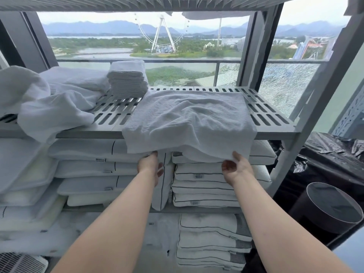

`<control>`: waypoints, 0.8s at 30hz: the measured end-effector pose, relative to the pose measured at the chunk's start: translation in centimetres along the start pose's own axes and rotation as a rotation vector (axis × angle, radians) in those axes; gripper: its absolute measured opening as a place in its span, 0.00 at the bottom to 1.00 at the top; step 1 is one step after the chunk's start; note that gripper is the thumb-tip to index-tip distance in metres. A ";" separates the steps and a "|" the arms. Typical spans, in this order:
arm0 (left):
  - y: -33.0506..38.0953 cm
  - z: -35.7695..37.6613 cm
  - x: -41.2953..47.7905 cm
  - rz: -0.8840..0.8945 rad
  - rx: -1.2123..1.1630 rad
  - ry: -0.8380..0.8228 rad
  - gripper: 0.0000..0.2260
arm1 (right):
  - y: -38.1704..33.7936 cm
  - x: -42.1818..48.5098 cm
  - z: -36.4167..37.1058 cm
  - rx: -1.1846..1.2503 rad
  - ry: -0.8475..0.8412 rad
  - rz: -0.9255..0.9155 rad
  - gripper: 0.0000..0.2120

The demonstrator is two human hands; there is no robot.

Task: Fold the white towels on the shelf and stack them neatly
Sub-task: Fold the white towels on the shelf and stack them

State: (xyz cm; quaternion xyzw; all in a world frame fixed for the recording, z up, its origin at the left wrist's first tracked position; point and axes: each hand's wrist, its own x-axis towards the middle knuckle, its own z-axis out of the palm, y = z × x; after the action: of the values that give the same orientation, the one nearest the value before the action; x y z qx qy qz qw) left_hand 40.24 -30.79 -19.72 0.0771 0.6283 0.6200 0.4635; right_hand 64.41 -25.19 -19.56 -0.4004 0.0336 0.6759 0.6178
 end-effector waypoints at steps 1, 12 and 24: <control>-0.4 0.7 -0.4 -0.021 -0.030 -0.084 0.10 | 0.3 0.1 0.0 -0.011 -0.007 0.019 0.08; -2.4 6.4 -3.5 -0.080 -0.415 -0.480 0.16 | 3.7 -1.3 0.2 0.093 -0.141 0.007 0.21; -2.6 5.7 -4.1 -0.024 -0.500 -0.117 0.09 | 5.1 -2.7 1.4 -0.235 0.023 -0.165 0.05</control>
State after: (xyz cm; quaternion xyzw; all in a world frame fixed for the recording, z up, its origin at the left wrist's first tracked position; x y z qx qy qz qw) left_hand 47.62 -30.11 -18.84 -0.0114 0.4284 0.7451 0.5111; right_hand 59.07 -27.77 -19.32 -0.4790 -0.0717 0.6177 0.6196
